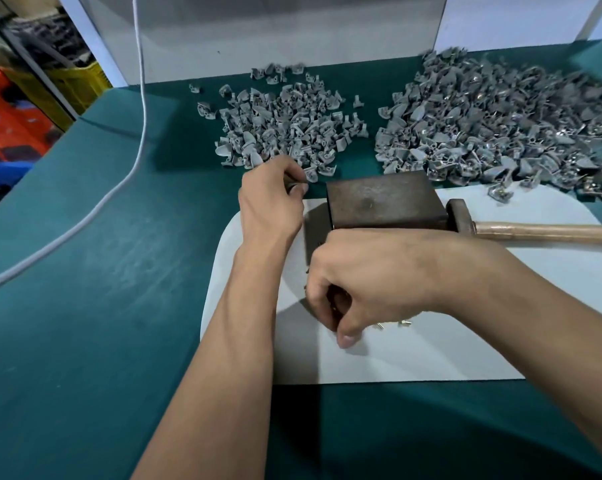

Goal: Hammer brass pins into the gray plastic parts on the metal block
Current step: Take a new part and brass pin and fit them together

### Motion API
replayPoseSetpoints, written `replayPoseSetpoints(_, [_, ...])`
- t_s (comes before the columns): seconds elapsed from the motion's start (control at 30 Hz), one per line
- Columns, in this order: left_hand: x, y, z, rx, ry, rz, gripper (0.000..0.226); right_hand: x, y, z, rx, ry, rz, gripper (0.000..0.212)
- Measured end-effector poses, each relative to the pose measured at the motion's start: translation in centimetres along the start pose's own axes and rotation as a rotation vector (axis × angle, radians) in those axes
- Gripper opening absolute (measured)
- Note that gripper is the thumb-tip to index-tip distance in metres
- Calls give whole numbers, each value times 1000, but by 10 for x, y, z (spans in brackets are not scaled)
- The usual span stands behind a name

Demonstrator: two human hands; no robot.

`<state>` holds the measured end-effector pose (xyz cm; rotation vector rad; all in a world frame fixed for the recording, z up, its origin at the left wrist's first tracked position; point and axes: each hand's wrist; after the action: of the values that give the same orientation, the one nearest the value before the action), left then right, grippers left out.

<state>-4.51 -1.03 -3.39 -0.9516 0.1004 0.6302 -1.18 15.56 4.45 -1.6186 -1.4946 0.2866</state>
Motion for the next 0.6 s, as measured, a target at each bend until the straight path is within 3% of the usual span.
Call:
replayPoseSetpoints(0.27, [-1, 1, 6, 307, -67, 80, 13, 7, 1, 5, -16, -72, 81, 8])
replayPoseSetpoints(0.47, [2, -1, 21, 545, -83, 132, 15, 37, -14, 33, -653, -166, 582, 10])
replayPoseSetpoints(0.6, [8, -2, 34, 592, 15, 153, 9, 41, -10, 60, -759, -273, 976, 9])
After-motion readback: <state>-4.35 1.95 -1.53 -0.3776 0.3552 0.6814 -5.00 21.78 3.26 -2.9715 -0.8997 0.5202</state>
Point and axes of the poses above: each hand's wrist, its own x-axis away from the middle knuckle, its own y-axis out of the palm, z = x × y, and after that the axes turned 12 degrees about -x, right-handed
